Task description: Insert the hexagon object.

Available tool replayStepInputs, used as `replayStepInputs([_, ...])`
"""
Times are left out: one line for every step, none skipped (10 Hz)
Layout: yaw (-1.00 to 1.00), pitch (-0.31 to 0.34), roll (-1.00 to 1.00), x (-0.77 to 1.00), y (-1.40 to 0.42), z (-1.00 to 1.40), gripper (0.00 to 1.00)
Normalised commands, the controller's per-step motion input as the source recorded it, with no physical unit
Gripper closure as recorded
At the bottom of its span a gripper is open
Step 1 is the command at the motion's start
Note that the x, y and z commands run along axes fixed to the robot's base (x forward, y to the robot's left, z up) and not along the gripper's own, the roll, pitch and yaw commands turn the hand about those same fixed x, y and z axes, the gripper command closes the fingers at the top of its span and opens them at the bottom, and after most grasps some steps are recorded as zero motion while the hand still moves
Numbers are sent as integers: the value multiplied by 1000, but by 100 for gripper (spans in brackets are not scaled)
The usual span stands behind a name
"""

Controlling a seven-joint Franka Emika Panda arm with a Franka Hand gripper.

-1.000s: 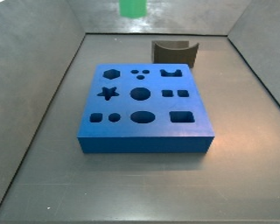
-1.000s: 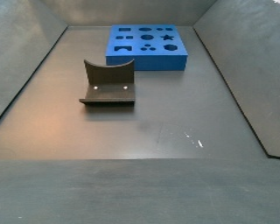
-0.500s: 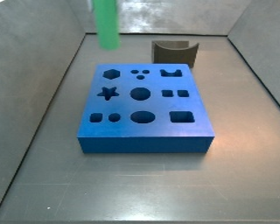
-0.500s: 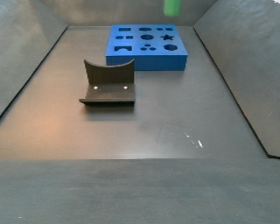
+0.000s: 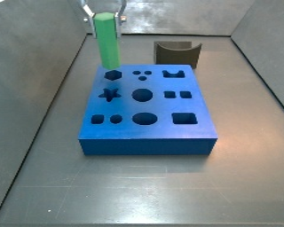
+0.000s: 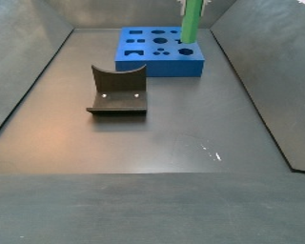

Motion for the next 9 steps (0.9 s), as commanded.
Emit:
replayStepInputs([-54,-74,-39,9,0,-337,100])
replayStepInputs([-83,-56,-31,0,31,-351,100])
replayStepInputs([-74,-44,-49,0,46,-346,100])
replayStepInputs([-69,-59,-47,0,20,-331,100])
replayStepInputs([-77,-90,-54,-83,83,-283,100])
replayStepInputs([-17,-50,-34,-11,106,-283,100])
replayStepInputs([0,-36,-50,0,120,-249,100])
replayStepInputs([0,0,-49,37,154,-263,100])
replayStepInputs([0,0,-53,177,171,-297,100])
